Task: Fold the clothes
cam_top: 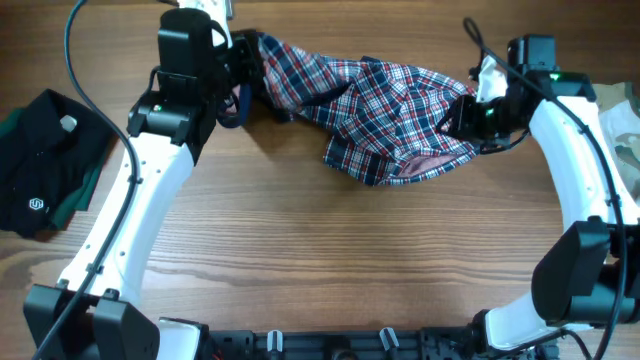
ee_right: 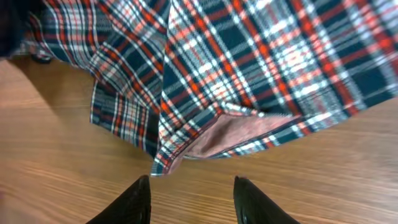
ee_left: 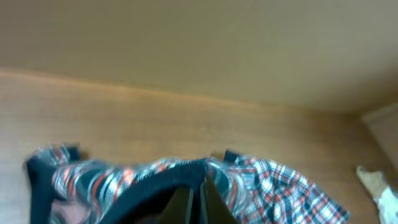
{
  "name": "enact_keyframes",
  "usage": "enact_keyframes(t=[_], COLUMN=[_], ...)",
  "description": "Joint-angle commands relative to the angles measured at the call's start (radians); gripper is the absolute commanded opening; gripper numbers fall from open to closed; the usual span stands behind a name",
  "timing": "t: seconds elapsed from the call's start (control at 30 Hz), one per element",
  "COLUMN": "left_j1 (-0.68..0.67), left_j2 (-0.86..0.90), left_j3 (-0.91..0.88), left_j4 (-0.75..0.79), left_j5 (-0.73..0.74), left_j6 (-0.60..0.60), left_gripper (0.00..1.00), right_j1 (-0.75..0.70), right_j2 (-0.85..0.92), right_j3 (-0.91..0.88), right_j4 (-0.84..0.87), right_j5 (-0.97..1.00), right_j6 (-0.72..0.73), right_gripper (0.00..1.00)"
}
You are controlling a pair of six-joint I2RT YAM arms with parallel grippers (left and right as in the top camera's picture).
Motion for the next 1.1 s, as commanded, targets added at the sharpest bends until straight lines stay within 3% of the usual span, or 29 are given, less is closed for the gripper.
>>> enact_keyframes(t=[0.0, 0.23, 0.37, 0.57, 0.8, 0.83, 0.87, 0.9, 1.07], left_j1=[0.004, 0.004, 0.004, 0.004, 0.004, 0.004, 0.004, 0.004, 0.007], left_j2=[-0.016, -0.016, -0.016, -0.016, -0.016, -0.016, -0.016, -0.016, -0.016], left_j3=[0.016, 0.02, 0.02, 0.02, 0.02, 0.02, 0.02, 0.02, 0.02], left_j4=[0.072, 0.082, 0.066, 0.043, 0.04, 0.04, 0.04, 0.04, 0.04], left_j5=[0.047, 0.048, 0.049, 0.048, 0.048, 0.048, 0.048, 0.048, 0.032], left_j6=[0.054, 0.054, 0.054, 0.08, 0.08, 0.08, 0.08, 0.08, 0.115], left_gripper=[0.04, 0.04, 0.04, 0.04, 0.04, 0.04, 0.04, 0.04, 0.04], right_j1=[0.027, 0.15, 0.242, 0.282, 0.284, 0.284, 0.284, 0.284, 0.256], right_j2=[-0.003, -0.003, -0.003, 0.0, 0.031, 0.031, 0.031, 0.031, -0.067], right_j3=[-0.09, -0.296, -0.32, -0.32, -0.355, -0.37, -0.375, -0.375, -0.281], right_j4=[0.042, 0.295, 0.353, 0.359, 0.417, 0.441, 0.448, 0.452, 0.387], right_j5=[-0.108, -0.12, 0.042, 0.216, 0.2, 0.179, 0.175, 0.174, 0.21], right_j6=[0.048, 0.254, 0.363, 0.407, 0.441, 0.441, 0.441, 0.44, 0.335], right_gripper=[0.43, 0.45, 0.51, 0.52, 0.5, 0.45, 0.31, 0.05, 0.04])
